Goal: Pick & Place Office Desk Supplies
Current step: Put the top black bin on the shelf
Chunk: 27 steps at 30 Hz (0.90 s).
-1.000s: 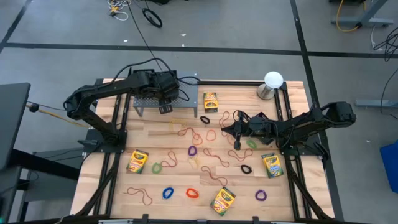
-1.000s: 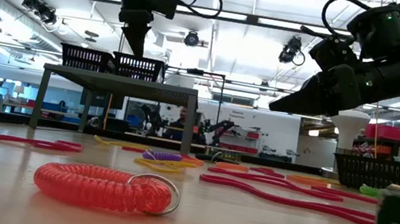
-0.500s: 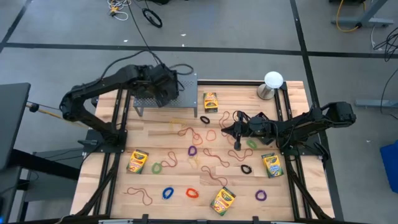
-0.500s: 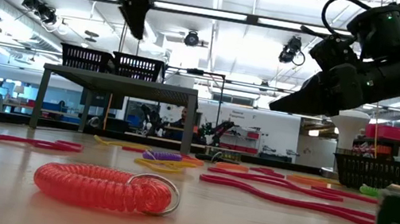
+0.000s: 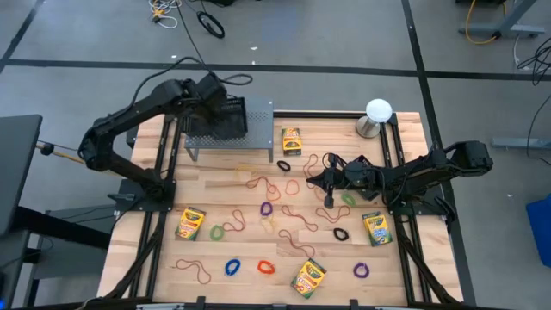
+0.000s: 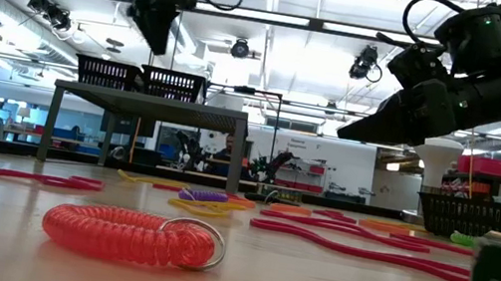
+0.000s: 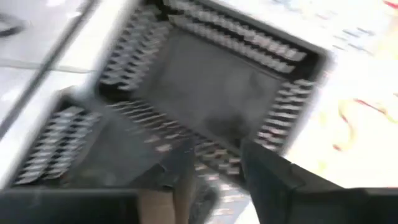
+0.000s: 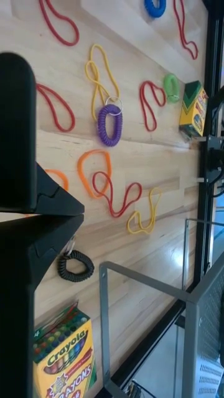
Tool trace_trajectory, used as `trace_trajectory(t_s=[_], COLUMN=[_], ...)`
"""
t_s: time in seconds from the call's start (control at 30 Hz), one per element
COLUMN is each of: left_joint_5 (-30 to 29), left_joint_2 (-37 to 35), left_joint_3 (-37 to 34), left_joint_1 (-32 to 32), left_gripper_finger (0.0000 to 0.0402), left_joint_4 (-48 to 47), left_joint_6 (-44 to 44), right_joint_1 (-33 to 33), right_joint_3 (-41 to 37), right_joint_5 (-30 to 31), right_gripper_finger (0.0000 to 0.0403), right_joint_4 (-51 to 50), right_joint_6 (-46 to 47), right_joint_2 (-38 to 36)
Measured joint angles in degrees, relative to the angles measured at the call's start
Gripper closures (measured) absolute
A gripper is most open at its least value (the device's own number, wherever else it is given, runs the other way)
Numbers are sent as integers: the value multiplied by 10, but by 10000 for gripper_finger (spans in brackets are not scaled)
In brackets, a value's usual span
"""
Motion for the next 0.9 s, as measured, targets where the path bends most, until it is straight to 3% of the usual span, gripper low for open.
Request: trace_trajectory(t_s=[0.3, 0.47, 0.6, 0.9], left_joint_5=[18, 74, 45, -36], left_joint_2=[12, 13, 26, 27], left_joint_3=[-1, -9, -39, -51], left_joint_1=[-70, -95, -100, -94], left_gripper_finger=[349, 376, 395, 391], left_joint_4=[14, -2, -5, -8], left_joint_6=[107, 106, 103, 96], right_joint_1=[0, 0, 0, 0], right_joint_3=[0, 0, 0, 0], right_joint_5=[-1, -1, -1, -1], right_gripper_finger=[397, 397, 397, 397], right_joint_4=[0, 0, 0, 0], right_joint_6=[1, -1, -1, 1], right_joint_2=[0, 0, 0, 0])
